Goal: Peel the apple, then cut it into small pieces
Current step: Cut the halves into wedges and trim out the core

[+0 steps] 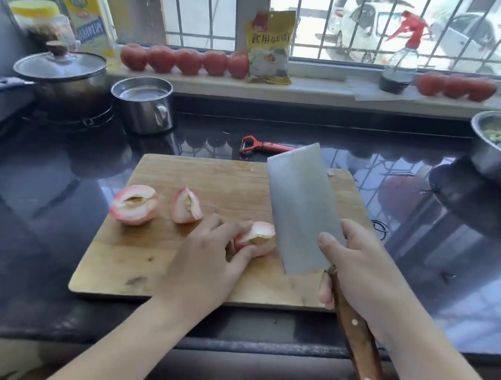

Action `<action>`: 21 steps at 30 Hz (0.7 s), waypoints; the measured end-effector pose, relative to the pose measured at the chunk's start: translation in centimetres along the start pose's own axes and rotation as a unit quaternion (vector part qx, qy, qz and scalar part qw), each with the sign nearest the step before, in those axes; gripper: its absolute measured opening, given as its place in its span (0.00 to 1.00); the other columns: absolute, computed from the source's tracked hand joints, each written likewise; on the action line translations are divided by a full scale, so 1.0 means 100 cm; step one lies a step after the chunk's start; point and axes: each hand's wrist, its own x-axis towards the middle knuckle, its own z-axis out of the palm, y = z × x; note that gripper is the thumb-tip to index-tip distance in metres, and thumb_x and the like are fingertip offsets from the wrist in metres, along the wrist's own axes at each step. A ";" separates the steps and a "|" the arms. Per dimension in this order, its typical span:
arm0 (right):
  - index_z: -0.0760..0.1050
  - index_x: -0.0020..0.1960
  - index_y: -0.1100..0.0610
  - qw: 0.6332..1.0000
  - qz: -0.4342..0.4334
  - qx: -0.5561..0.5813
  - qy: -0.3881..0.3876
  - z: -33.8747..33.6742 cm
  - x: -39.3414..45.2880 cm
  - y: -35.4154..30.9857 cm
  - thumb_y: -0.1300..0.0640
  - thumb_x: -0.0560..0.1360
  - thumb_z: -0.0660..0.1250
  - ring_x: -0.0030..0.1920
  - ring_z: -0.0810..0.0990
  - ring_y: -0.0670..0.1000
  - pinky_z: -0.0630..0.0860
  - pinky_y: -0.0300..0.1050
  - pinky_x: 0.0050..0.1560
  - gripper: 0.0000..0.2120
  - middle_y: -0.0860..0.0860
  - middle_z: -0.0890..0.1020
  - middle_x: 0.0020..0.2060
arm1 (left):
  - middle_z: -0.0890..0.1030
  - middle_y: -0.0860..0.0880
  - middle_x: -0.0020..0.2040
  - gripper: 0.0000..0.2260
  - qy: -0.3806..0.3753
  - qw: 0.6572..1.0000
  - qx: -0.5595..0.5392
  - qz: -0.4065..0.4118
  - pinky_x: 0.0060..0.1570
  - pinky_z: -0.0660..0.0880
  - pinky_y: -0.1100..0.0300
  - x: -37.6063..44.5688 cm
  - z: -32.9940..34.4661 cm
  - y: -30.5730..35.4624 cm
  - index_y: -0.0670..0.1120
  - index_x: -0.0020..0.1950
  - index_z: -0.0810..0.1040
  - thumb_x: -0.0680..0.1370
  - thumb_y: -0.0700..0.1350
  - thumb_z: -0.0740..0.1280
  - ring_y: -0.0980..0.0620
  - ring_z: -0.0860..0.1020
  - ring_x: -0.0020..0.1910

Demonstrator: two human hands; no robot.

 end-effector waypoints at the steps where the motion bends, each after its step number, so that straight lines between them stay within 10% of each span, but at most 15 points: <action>1: 0.75 0.52 0.52 1.000 0.006 0.025 0.004 0.002 0.000 0.003 0.52 0.81 0.59 0.24 0.78 0.61 0.75 0.53 0.28 0.07 0.69 0.81 0.35 | 0.80 0.57 0.50 0.15 0.003 1.000 -0.010 -0.002 0.53 0.75 0.62 -0.002 0.001 -0.002 0.50 0.63 0.84 0.76 0.50 0.74 0.59 0.77 0.48; 9: 0.75 0.52 0.58 0.998 -0.037 0.023 0.041 0.009 -0.005 0.004 0.59 0.84 0.58 0.19 0.73 0.53 0.66 0.37 0.21 0.07 0.59 0.77 0.23 | 0.83 0.60 0.45 0.10 0.023 0.998 -0.050 -0.043 0.46 0.69 0.74 -0.004 -0.002 0.000 0.53 0.57 0.86 0.76 0.48 0.76 0.66 0.77 0.43; 17: 0.75 0.52 0.51 0.998 -0.025 0.052 0.014 0.012 -0.002 0.011 0.57 0.84 0.58 0.21 0.75 0.58 0.69 0.40 0.25 0.08 0.68 0.81 0.32 | 0.82 0.61 0.53 0.09 0.051 0.998 -0.023 -0.038 0.59 0.68 0.69 -0.006 -0.002 -0.003 0.53 0.56 0.88 0.77 0.49 0.75 0.60 0.76 0.57; 21: 0.76 0.54 0.53 0.995 -0.005 0.098 0.031 0.009 0.001 0.013 0.57 0.84 0.59 0.20 0.74 0.55 0.70 0.47 0.27 0.07 0.57 0.82 0.30 | 0.84 0.60 0.50 0.06 0.041 0.996 -0.065 -0.040 0.53 0.74 0.72 -0.005 -0.004 -0.005 0.51 0.53 0.87 0.76 0.44 0.76 0.64 0.80 0.52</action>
